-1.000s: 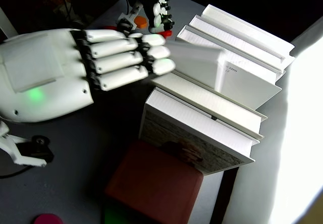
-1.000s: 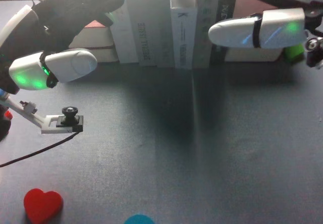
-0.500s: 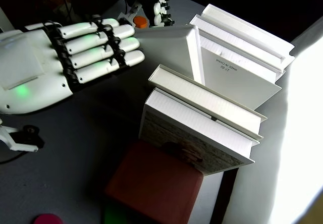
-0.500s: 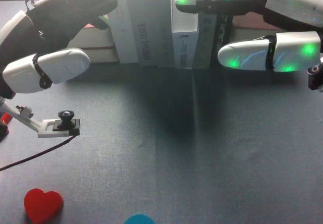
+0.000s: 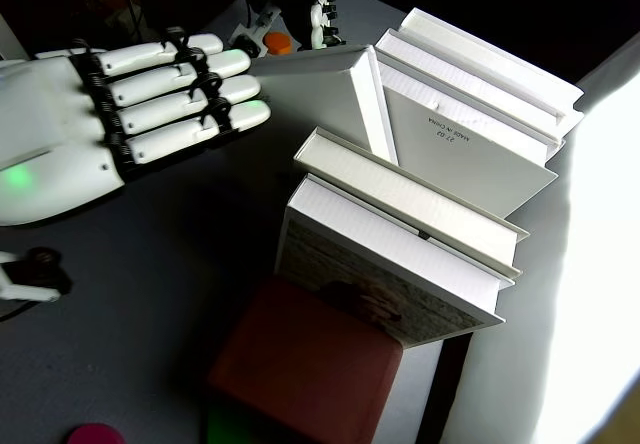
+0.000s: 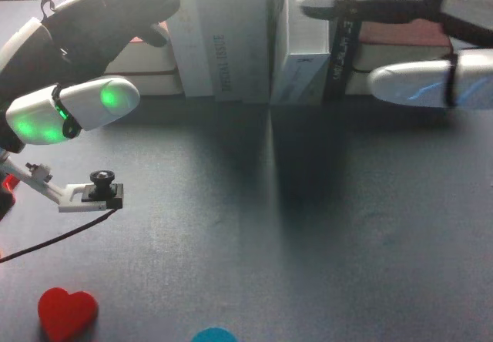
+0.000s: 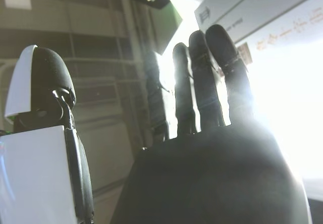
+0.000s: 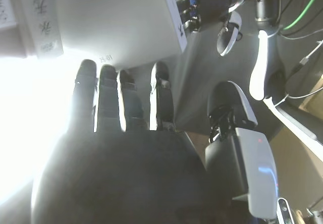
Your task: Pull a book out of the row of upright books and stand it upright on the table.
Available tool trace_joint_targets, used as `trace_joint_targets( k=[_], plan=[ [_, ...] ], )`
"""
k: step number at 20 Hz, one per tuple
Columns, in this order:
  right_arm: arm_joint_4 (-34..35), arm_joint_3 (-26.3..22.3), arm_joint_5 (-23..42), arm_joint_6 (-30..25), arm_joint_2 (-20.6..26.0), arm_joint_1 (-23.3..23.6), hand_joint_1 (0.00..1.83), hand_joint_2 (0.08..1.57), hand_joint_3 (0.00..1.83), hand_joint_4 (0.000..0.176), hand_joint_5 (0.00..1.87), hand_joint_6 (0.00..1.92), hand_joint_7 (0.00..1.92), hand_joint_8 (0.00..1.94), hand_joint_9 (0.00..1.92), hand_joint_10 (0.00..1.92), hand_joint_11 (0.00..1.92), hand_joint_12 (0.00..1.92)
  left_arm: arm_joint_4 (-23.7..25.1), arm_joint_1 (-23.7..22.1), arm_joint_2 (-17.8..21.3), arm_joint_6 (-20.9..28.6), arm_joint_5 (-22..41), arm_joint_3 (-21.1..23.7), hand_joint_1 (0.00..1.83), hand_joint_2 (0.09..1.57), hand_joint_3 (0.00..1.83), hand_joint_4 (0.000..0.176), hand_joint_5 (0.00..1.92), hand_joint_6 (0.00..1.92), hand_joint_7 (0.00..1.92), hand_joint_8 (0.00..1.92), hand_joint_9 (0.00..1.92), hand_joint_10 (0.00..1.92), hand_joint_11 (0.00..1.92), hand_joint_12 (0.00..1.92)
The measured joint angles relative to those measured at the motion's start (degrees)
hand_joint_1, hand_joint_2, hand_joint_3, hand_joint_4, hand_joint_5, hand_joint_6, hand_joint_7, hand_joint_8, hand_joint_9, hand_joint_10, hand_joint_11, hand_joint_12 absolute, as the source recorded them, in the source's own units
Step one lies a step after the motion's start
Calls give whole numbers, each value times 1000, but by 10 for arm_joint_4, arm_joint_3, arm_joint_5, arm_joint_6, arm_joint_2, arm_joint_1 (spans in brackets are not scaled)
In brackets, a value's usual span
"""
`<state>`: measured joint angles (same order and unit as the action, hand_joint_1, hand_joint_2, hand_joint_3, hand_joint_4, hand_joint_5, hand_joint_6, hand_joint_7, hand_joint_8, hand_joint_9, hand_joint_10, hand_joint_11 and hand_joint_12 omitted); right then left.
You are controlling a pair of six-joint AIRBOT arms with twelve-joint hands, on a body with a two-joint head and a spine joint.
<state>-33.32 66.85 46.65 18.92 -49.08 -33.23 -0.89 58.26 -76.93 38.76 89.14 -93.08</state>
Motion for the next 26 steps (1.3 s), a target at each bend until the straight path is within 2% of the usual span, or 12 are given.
trace_joint_targets(
  k=[2, 4, 8, 9, 11, 13, 14, 15, 16, 17, 21, 26],
  plan=[
    [-10, -6, 0, -1, 14, 46, 221, 1223, 0, 71, 76, 0, 0, 0, 0, 0, 0, 0, 2, 0, -1, 0, -1, 0, 949, 949, 1, 84, 484, 48, 367, 10, 362, 61, 0, 1593],
    [-34, -9, 22, -16, 23, 92, 222, 1218, 0, 86, 121, 23, 0, 0, 0, 0, 0, 0, 7, 0, -1, 0, -2, 0, 936, 947, 0, 80, 485, 50, 362, 6, 376, 69, 0, 1595],
    [-110, -4, 7, -45, 7, 121, 769, 1156, 0, 75, 157, 28, 8, 3, 0, 0, 0, 0, 0, 0, -1, 0, -3, 0, 931, 939, 0, 107, 550, 101, 394, 15, 386, 94, 0, 1591],
    [-140, 5, -7, -62, -3, 137, 901, 1124, 0, 62, 138, 18, 3, 1, 0, 0, 0, 0, 0, 0, -1, 0, -3, 0, 911, 946, 0, 93, 490, 125, 344, 2, 344, 167, 0, 1614],
    [-217, 33, -47, -120, -27, 190, 1043, 977, 0, 97, 54, 1, 0, 0, 0, 0, 0, 0, 4, 0, -1, 0, -4, 0, 926, 931, 0, 79, 416, 194, 324, 2, 258, 406, 0, 1657],
    [-296, 61, -67, -183, -42, 219, 926, 853, 87, 101, 1, 0, 0, 0, 0, 0, 0, 749, 2, 1, -1, 0, -4, 0, 967, 921, 0, 106, 393, 376, 355, 3, 214, 555, 0, 1645],
    [-370, 73, -92, -227, -52, 240, 890, 879, 43, 126, 0, 0, 0, 0, 0, 0, 0, 585, -1, 1, 1, 0, -6, 0, 967, 926, 0, 106, 358, 491, 390, 10, 197, 643, 0, 1670],
    [-440, 80, -106, -272, -61, 259, 876, 888, 26, 92, 0, 0, 0, 0, 0, 0, 0, 116, -1, 1, 2, 0, -6, 0, 965, 930, 2, 113, 330, 623, 437, 23, 199, 709, 0, 1694],
    [-508, 83, -111, -315, -69, 278, 942, 876, 14, 124, 0, 0, 0, 0, 0, 0, 0, 22, 1, 1, 3, 0, -6, 0, 965, 926, 0, 103, 311, 692, 450, 22, 203, 743, 0, 1715],
    [-589, 82, -111, -361, -77, 306, 998, 885, 17, 165, 0, 0, 0, 0, 0, 0, 0, 4, 2, 1, 3, 0, -7, 1, 971, 918, 0, 102, 287, 695, 451, 21, 209, 753, 0, 1719],
    [-754, 68, -105, -429, -101, 345, 995, 773, 0, 176, 0, 0, 0, 0, 0, 0, 0, 0, 3, 5, 3, 0, -10, 1, 989, 945, 7, 84, 306, 563, 457, 4, 230, 673, 0, 1663],
    [-808, 60, -92, -443, -113, 353, 1139, 765, 0, 176, 0, 0, 0, 0, 0, 0, 0, 0, 7, 5, 3, 0, -10, 1, 982, 915, 0, 84, 343, 554, 447, 3, 263, 652, 0, 1688]
  ],
)
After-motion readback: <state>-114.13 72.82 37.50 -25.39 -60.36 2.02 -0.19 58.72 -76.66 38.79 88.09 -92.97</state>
